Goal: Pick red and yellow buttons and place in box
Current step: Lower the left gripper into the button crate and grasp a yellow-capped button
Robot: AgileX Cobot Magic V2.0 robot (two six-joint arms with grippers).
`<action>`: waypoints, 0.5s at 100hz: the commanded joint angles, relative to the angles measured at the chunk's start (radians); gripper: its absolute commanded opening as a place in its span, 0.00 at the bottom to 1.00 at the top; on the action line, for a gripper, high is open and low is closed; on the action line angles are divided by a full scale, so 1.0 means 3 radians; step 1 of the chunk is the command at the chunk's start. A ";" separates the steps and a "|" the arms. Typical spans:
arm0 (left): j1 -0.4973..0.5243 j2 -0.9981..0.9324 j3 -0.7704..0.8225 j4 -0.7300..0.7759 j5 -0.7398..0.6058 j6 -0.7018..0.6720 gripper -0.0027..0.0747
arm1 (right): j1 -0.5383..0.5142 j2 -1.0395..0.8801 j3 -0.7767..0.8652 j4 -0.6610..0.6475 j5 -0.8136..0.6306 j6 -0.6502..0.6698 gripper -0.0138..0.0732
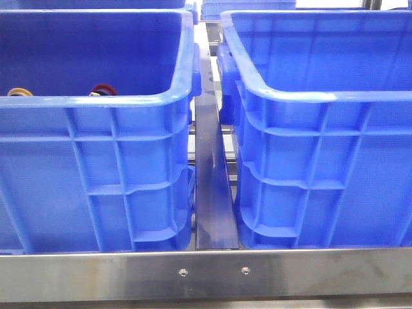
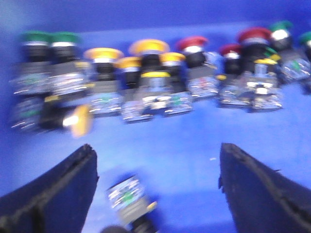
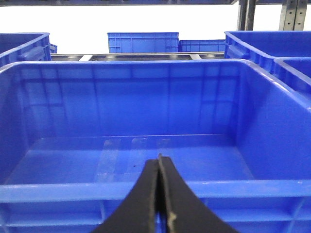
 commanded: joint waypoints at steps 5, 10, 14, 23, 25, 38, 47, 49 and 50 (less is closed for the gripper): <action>-0.0047 0.0321 -0.0432 -0.0045 0.0090 0.0003 0.68 | 0.0006 -0.0089 -0.0061 -0.0031 -0.0260 0.0000 0.08; -0.0047 0.0513 -0.0576 -0.0045 0.0249 0.0003 0.68 | 0.0006 -0.0089 -0.0061 -0.0031 -0.0260 0.0000 0.08; -0.0047 0.0629 -0.0696 -0.0031 0.0317 0.0003 0.68 | 0.0006 -0.0089 -0.0061 -0.0031 -0.0260 0.0000 0.08; -0.0047 0.0908 -0.0934 -0.0031 0.0426 0.0003 0.68 | 0.0006 -0.0089 -0.0061 -0.0031 -0.0260 0.0000 0.08; -0.0047 0.0969 -0.0984 -0.0031 0.0442 0.0003 0.68 | 0.0006 -0.0089 -0.0061 -0.0031 -0.0260 0.0000 0.08; -0.0047 0.1297 -0.1258 -0.0031 0.0549 0.0003 0.68 | 0.0006 -0.0089 -0.0061 -0.0031 -0.0260 0.0000 0.08; -0.0047 0.1512 -0.1431 -0.0017 0.0584 0.0003 0.68 | 0.0006 -0.0089 -0.0061 -0.0031 -0.0260 0.0000 0.08; -0.0047 0.1556 -0.1462 -0.0010 0.0584 0.0003 0.68 | 0.0006 -0.0089 -0.0061 -0.0031 -0.0260 0.0000 0.08; -0.0047 0.1585 -0.1482 -0.0004 0.0584 0.0003 0.68 | 0.0006 -0.0089 -0.0061 -0.0031 -0.0260 0.0000 0.08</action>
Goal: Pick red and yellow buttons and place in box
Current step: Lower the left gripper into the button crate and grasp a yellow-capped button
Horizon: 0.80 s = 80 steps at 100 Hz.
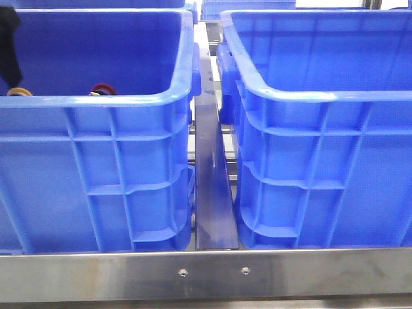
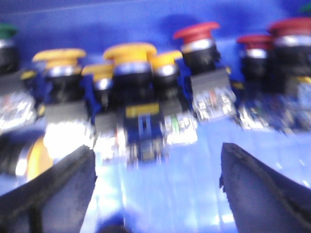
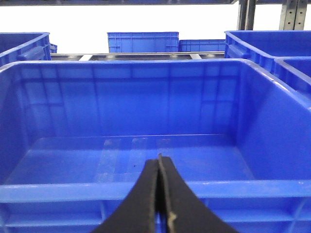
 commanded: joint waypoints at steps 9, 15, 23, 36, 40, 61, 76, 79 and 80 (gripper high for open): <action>-0.0024 0.0188 -0.0321 0.0012 -0.0065 0.0003 0.68 | 0.0006 -0.0089 -0.0061 -0.0031 -0.0260 0.0000 0.08; -0.0024 0.0279 -0.0356 0.0055 -0.0072 0.0003 0.68 | 0.0006 -0.0089 -0.0061 -0.0031 -0.0260 0.0000 0.08; -0.0024 0.0355 -0.0373 0.0117 -0.0082 0.0003 0.68 | 0.0006 -0.0089 -0.0061 -0.0031 -0.0260 0.0000 0.08; -0.0024 0.0443 -0.0379 0.0125 -0.0097 0.0003 0.67 | 0.0006 -0.0089 -0.0061 -0.0031 -0.0260 0.0000 0.08; -0.0024 0.0459 -0.0379 0.0125 -0.0097 0.0003 0.67 | 0.0006 -0.0089 -0.0061 -0.0031 -0.0260 0.0000 0.08; -0.0024 0.0459 -0.0379 0.0125 -0.0097 0.0003 0.45 | 0.0006 -0.0089 -0.0061 -0.0031 -0.0260 0.0000 0.08; -0.0024 0.0446 -0.0379 0.0125 -0.0102 0.0003 0.22 | 0.0006 -0.0089 -0.0061 -0.0031 -0.0260 0.0000 0.08; -0.0024 0.0429 -0.0379 0.0125 -0.0104 0.0003 0.18 | 0.0006 -0.0089 -0.0061 -0.0031 -0.0260 0.0000 0.08; -0.0024 0.0421 -0.0379 0.0125 -0.0104 0.0003 0.17 | 0.0006 -0.0089 -0.0061 -0.0031 -0.0260 0.0000 0.08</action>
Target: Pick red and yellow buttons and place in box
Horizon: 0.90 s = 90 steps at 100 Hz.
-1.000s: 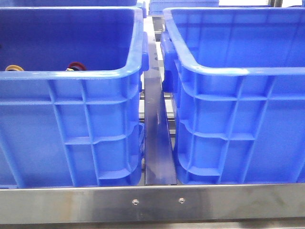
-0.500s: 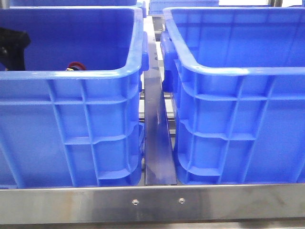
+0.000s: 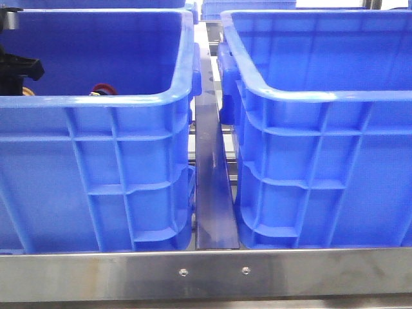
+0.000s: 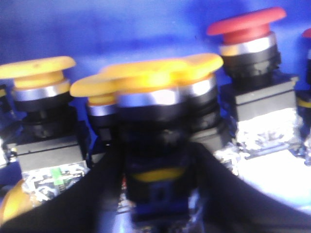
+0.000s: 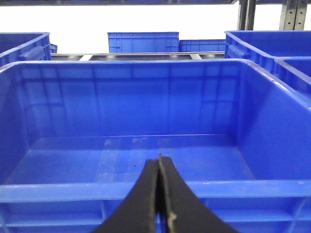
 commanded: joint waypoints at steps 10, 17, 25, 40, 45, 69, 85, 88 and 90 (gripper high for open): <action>-0.0024 -0.0297 -0.0107 -0.0065 -0.0141 0.0003 0.10 | 0.0006 -0.0089 -0.0061 -0.0031 -0.0260 0.0000 0.08; -0.0032 -0.0393 -0.0107 -0.0088 -0.0158 0.0003 0.09 | 0.0006 -0.0089 -0.0061 -0.0031 -0.0260 0.0000 0.08; -0.0065 -0.0538 -0.0092 -0.0119 -0.0158 0.0003 0.09 | 0.0006 -0.0089 -0.0061 -0.0031 -0.0260 0.0000 0.08; -0.0170 -0.0876 0.0075 -0.0527 -0.0261 0.0397 0.09 | 0.0006 -0.0089 -0.0061 -0.0031 -0.0260 0.0000 0.08; -0.0221 -0.0994 0.0149 -0.0698 -0.0262 0.0572 0.09 | 0.0006 -0.0089 -0.0061 -0.0031 -0.0260 0.0000 0.08; -0.0590 -0.1481 0.0380 -0.1211 -0.0222 0.1352 0.09 | 0.0005 -0.0089 -0.0061 -0.0031 -0.0257 0.0000 0.08; -0.1052 -0.1602 0.0380 -0.1395 -0.0199 0.1631 0.09 | 0.0005 -0.0089 -0.0061 -0.0031 -0.0270 0.0000 0.08; -0.1149 -0.1601 0.0380 -0.1413 -0.0199 0.1650 0.09 | 0.0005 -0.0089 -0.0061 -0.0031 -0.0273 0.0000 0.08; -0.1224 -0.1601 0.0380 -0.1413 -0.0199 0.1650 0.09 | 0.0005 -0.0089 -0.0061 -0.0031 -0.0273 0.0000 0.08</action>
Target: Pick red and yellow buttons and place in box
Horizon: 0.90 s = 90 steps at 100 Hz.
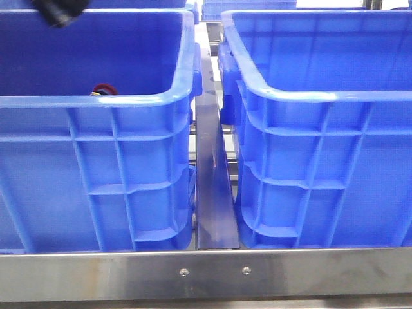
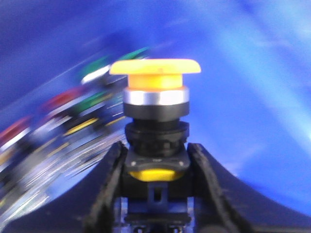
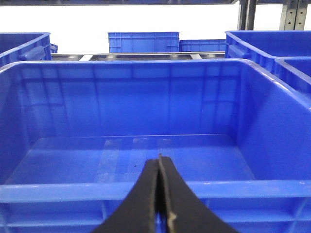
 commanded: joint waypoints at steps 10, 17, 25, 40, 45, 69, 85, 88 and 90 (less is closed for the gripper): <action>-0.0576 -0.0103 -0.0086 -0.0179 -0.0124 0.0100 0.09 | 0.0005 -0.0089 -0.0061 -0.0031 -0.0294 0.0000 0.08; -0.0753 -0.0095 -0.0086 -0.0172 -0.0171 0.0099 0.09 | 0.0005 -0.0089 -0.0061 -0.0031 -0.0297 0.0000 0.08; -0.0915 -0.0087 -0.0086 -0.0180 -0.0281 0.0099 0.09 | 0.0005 -0.0089 -0.0061 -0.0031 -0.0297 0.0000 0.08; -0.1142 -0.0079 -0.0086 -0.0185 -0.0402 0.0099 0.09 | 0.0005 -0.0089 -0.0111 -0.0031 -0.0235 0.0000 0.08; -0.1168 -0.0079 -0.0086 -0.0185 -0.0427 0.0099 0.09 | 0.0005 -0.0089 -0.0200 -0.0031 -0.0123 0.0000 0.08; -0.1161 -0.0079 -0.0086 -0.0179 -0.0442 0.0099 0.09 | 0.0005 -0.0009 -0.0955 -0.0031 0.0887 0.0000 0.08; -0.1161 -0.0065 -0.0086 -0.0179 -0.0442 0.0099 0.09 | 0.0005 0.0336 -0.1451 -0.0031 0.1382 0.0000 0.08; -0.1161 -0.0065 -0.0086 -0.0179 -0.0442 0.0099 0.09 | 0.0005 0.0423 -0.1530 -0.0031 0.1443 -0.0018 0.08; -0.1161 -0.0065 -0.0086 -0.0179 -0.0442 0.0099 0.09 | 0.0005 0.0491 -0.1591 -0.0031 0.1475 -0.0018 0.08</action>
